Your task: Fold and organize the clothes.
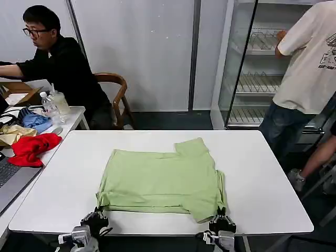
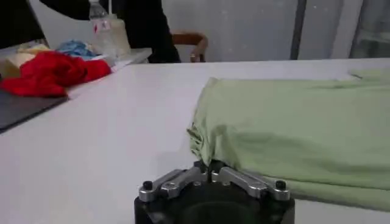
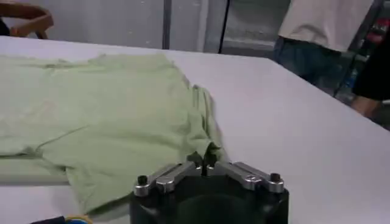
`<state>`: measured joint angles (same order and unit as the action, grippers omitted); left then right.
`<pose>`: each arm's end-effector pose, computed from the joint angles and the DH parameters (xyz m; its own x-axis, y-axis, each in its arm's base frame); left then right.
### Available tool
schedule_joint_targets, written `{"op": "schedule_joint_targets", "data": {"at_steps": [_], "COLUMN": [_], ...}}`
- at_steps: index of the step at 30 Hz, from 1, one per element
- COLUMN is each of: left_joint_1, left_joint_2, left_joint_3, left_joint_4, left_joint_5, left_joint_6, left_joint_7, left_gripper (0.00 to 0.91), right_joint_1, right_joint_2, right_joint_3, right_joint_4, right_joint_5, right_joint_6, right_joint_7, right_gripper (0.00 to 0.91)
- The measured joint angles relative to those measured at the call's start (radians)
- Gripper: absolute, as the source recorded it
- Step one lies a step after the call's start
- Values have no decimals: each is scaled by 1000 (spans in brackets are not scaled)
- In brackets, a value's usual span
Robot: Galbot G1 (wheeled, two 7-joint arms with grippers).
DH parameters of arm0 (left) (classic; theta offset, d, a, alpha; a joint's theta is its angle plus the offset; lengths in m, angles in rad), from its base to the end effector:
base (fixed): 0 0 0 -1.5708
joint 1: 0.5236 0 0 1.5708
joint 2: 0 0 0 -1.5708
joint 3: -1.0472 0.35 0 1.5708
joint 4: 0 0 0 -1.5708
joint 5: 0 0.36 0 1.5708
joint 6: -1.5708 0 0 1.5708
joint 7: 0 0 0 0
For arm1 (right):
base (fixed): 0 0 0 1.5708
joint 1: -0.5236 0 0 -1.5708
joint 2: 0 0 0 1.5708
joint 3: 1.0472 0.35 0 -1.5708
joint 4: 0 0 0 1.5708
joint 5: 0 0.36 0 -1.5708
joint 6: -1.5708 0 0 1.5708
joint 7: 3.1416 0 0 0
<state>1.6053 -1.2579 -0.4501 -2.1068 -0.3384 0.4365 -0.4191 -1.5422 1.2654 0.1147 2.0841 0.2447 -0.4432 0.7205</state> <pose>0.1744 0.0295 -0.3035 -0.8604 -0.1771 0.4778 -0.1538 0.9842 0.0878 0.1569 0.0668 -0.3151 -0.8529 0.2031 0.4809 0.1363 0.9759 -0.1704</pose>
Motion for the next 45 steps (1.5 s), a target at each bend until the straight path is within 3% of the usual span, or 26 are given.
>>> {"op": "schedule_joint_targets", "data": {"at_steps": [13, 45], "left_joint_1": [114, 161], "left_joint_2": [-1, 0], "left_joint_3": [-2, -20], "left_joint_4": [-53, -59], "left_joint_5": [8, 9], "left_joint_6": [-5, -1], "left_joint_7": [-24, -39], "left_gripper": [30, 30], "right_joint_1": [-58, -57], "right_joint_2": [-21, -2], "right_joint_3": [7, -14], "right_joint_4": [28, -4], "right_joint_5": [-6, -9], "right_joint_6": [10, 14], "right_joint_7": [10, 21], "right_gripper": [0, 0]}}
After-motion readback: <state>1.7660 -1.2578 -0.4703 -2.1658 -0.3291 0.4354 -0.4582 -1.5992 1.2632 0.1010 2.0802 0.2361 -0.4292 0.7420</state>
